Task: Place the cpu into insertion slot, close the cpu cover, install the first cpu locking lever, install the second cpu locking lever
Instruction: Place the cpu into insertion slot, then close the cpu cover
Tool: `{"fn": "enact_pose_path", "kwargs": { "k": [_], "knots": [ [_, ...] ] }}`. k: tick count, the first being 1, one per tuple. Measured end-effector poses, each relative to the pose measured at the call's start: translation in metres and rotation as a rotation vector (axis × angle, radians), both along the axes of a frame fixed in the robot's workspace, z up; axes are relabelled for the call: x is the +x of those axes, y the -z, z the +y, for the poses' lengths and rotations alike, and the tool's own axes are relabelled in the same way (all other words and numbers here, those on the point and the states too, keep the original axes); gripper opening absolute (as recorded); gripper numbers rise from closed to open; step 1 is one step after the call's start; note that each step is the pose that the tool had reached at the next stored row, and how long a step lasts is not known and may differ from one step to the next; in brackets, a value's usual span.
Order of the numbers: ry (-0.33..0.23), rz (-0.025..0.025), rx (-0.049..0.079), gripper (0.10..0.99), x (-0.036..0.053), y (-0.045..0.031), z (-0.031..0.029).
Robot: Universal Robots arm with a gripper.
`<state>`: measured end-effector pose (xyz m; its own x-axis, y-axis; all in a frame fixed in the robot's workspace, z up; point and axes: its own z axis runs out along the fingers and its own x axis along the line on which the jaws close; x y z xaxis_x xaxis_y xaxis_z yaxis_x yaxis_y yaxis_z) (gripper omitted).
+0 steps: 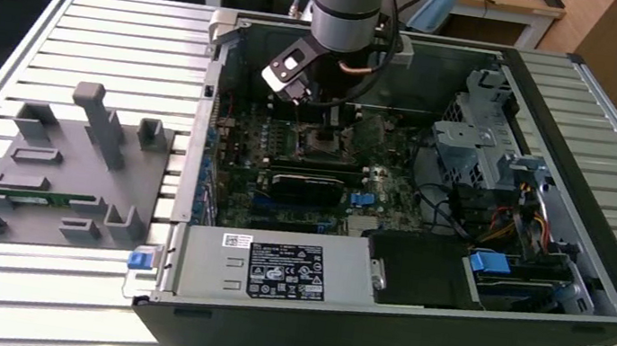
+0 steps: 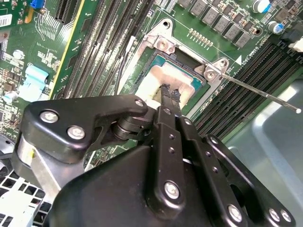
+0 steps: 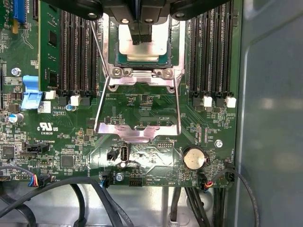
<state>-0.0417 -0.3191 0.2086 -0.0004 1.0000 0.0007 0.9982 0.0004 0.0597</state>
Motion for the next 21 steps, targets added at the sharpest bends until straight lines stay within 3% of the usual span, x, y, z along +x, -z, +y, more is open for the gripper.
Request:
{"fn": "enact_pose_path", "kwargs": {
  "k": [21],
  "knots": [
    [0.000, 0.0000, -0.001, 0.106, 0.0000, -0.0049, 0.0000]
  ]
}}
